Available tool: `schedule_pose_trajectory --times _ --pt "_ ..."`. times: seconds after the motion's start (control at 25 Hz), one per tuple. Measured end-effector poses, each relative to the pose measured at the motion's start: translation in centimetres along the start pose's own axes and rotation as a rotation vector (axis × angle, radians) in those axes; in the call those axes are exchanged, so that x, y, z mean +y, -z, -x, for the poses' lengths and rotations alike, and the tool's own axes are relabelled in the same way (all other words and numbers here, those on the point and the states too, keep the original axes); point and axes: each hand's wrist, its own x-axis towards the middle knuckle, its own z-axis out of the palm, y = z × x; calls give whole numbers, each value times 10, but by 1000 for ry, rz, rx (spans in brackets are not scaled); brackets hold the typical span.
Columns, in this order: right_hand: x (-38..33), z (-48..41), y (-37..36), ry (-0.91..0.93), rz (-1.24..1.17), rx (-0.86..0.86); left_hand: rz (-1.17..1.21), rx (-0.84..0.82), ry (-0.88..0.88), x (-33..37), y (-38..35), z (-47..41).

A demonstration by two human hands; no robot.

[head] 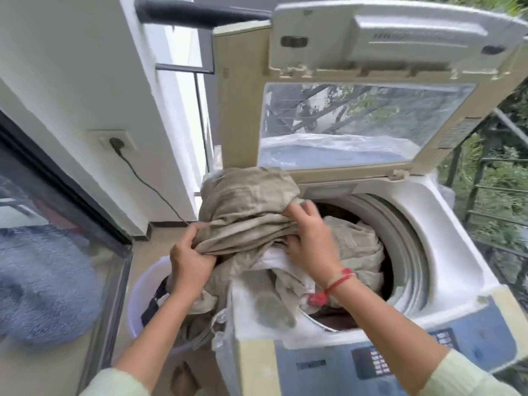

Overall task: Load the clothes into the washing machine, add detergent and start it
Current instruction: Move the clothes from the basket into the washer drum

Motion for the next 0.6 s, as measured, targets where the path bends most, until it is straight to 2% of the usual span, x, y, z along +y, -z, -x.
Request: schedule_pose_trajectory --times 0.12,0.2,0.28,0.36,0.4,0.44,0.52,0.56,0.6 --pt "45 14 82 -30 22 212 -133 37 -382 85 -42 8" --pt "68 22 132 -19 123 360 -241 67 -555 134 -79 15" --pt "92 25 158 -29 251 465 -314 78 -594 161 -117 21" --pt "124 26 155 -45 432 455 -461 2 -532 166 -150 26" --pt "141 28 146 -47 533 356 -595 -132 -477 158 -166 28" --pt "164 29 131 -61 647 152 -763 -354 -392 147 -179 31" --pt "196 34 100 -127 798 -472 -1046 -915 -173 124 -191 37" --pt "200 34 85 -170 805 -762 -1105 -1110 -92 116 -190 42" --pt "195 30 75 -183 798 -910 -1057 -1156 -84 111 -184 44"
